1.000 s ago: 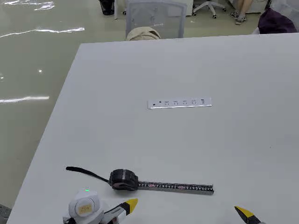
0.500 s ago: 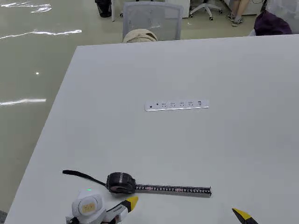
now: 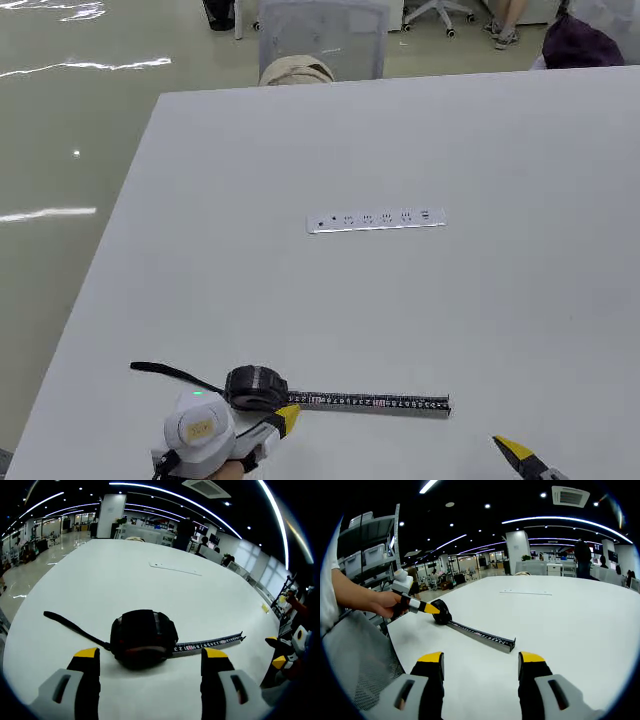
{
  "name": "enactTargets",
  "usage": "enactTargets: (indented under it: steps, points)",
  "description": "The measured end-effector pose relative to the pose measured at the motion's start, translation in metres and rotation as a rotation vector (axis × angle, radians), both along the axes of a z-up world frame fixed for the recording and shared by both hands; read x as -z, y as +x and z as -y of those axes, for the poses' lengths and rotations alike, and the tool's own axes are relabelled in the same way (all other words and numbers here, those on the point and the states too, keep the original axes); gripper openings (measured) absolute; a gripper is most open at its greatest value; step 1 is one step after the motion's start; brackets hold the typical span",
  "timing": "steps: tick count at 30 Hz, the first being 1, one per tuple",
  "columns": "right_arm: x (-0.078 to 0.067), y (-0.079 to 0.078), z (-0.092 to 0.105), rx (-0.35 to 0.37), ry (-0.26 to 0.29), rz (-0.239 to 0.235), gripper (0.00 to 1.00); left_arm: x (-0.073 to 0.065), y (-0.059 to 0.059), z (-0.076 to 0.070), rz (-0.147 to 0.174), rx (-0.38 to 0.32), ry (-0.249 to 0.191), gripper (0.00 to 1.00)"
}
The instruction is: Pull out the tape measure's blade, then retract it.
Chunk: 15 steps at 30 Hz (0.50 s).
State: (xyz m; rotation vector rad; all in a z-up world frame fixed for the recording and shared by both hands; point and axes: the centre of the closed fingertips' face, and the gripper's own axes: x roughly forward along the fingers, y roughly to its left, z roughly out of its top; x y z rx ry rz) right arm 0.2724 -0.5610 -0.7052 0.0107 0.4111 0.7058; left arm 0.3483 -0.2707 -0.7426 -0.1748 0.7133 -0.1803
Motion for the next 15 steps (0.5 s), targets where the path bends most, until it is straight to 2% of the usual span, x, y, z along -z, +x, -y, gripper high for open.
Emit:
enactTargets:
  steps: [7,10,12,15]
  points:
    - [0.002,0.000,-0.001,-0.005,0.000,-0.006,0.59,0.006,0.006,0.004,-0.014,-0.015,-0.017,0.81]
    - [0.002,0.001,-0.001,-0.005,0.006,-0.008,0.59,0.006,0.008,0.005,-0.010,-0.013,-0.001,0.80]
    - [0.003,0.001,0.000,-0.003,0.007,-0.010,0.59,0.007,0.011,0.006,-0.013,-0.020,-0.019,0.80]
    - [0.004,0.001,0.001,-0.002,0.005,-0.013,0.59,0.008,0.013,0.007,-0.013,-0.017,-0.014,0.79]
